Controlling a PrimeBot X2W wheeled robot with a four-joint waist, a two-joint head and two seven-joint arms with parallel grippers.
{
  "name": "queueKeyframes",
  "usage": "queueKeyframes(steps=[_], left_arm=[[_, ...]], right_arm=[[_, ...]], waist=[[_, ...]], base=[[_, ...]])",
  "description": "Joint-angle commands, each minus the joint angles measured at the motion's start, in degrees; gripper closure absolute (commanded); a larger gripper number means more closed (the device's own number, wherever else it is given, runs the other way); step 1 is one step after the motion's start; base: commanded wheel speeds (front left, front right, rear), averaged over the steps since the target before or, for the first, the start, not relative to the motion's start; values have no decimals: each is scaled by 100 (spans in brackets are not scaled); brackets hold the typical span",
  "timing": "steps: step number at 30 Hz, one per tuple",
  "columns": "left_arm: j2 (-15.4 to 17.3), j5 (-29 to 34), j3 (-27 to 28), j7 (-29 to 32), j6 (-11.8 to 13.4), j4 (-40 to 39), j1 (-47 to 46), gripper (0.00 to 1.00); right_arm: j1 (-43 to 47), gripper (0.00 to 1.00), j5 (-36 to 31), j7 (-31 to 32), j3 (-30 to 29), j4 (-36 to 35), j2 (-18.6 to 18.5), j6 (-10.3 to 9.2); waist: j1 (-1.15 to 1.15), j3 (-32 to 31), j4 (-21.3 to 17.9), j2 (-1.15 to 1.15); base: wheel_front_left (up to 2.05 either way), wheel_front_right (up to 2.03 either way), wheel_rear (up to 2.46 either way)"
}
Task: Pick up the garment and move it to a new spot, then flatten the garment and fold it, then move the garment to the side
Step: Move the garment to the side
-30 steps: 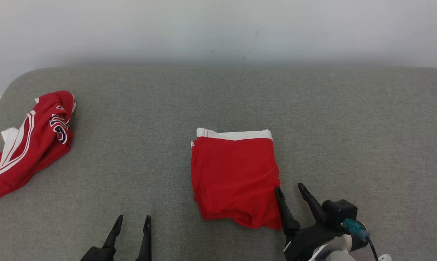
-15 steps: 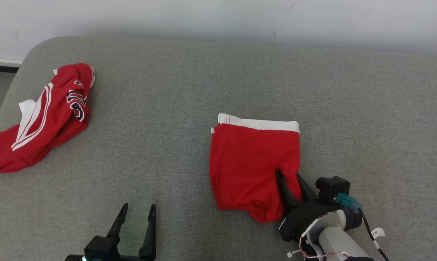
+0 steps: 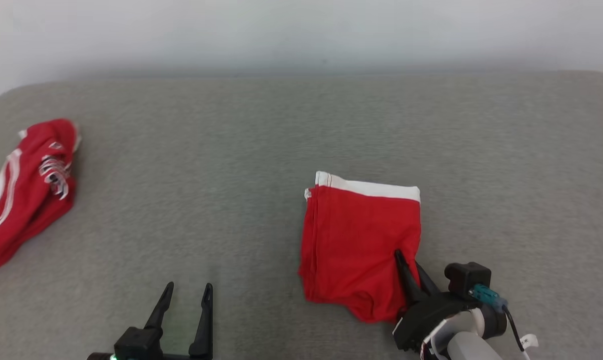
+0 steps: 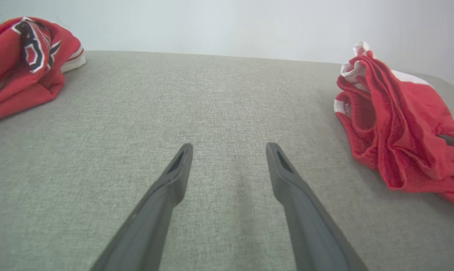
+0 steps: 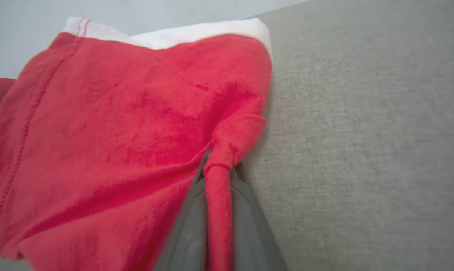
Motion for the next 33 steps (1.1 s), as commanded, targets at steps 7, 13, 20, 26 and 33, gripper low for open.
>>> queueKeyframes(steps=[7,13,20,26,33], left_arm=[[-3,67,-9,-19,-41,-71,-137,0],[0,117,-111,-19,-85,-127,-245,0],[5,183,-261,-19,-82,-183,-344,0],[89,95,-514,-19,-85,-147,-536,0],[186,85,-687,-19,-86,-192,-673,0]], right_arm=[[103,100,-70,1,-1,-15,1,-15],[2,100,28,0,131,-56,3,-14],[-91,100,175,1,352,-171,4,-14],[-195,100,251,1,402,-328,7,-14],[-507,100,-142,0,611,-233,-33,-14]], waist=[[0,-156,-1581,-1],[0,-67,-2329,-1],[0,51,-2931,-1],[0,234,-3150,-1],[0,487,-3057,-1]], base=[[0,0,0],[0,0,0],[0,0,0],[0,0,0],[0,0,0]])
